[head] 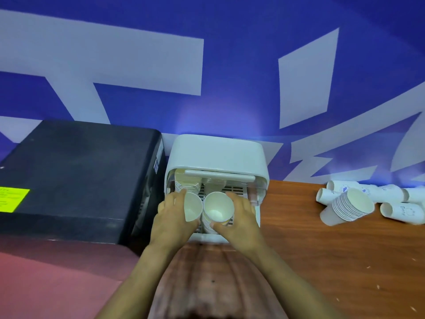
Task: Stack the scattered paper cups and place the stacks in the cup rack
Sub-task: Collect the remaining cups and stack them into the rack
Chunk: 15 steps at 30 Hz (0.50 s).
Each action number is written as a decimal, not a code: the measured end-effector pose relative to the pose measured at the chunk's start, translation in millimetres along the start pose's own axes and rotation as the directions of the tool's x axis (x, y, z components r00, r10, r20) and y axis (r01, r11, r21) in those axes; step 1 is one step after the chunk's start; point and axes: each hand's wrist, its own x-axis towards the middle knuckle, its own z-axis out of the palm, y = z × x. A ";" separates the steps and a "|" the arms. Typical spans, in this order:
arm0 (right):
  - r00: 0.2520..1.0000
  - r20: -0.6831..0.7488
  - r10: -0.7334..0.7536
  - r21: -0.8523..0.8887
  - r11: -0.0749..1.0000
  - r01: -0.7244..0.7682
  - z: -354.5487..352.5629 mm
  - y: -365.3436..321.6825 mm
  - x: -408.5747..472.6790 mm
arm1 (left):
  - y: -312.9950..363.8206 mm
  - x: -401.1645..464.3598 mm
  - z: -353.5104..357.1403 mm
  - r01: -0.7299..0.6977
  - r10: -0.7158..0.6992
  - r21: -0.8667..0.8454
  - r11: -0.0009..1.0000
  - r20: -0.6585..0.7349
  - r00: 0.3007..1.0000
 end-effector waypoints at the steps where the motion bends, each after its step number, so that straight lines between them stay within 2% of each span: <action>1: 1.000 0.013 0.013 0.007 1.000 -0.014 1.0 2.0 -0.3 | -1.1 0.2 1.5 0.005 -0.005 -0.010 1.000 0.002 1.000; 9: 0.973 0.221 0.059 0.011 0.998 -0.063 -2.8 14.9 -2.2 | -4.0 -0.3 1.4 -0.006 0.006 0.010 1.000 0.030 1.000; 13: 0.974 0.220 0.053 0.012 0.998 -0.057 -16.2 14.2 -5.5 | 10.1 -10.7 -9.3 -0.033 0.033 -0.026 0.999 -0.003 0.999; 15: 0.976 0.210 0.054 0.028 0.998 -0.061 -24.8 19.6 -12.8 | 22.1 -22.7 -14.1 -0.100 0.097 -0.054 0.993 -0.056 0.994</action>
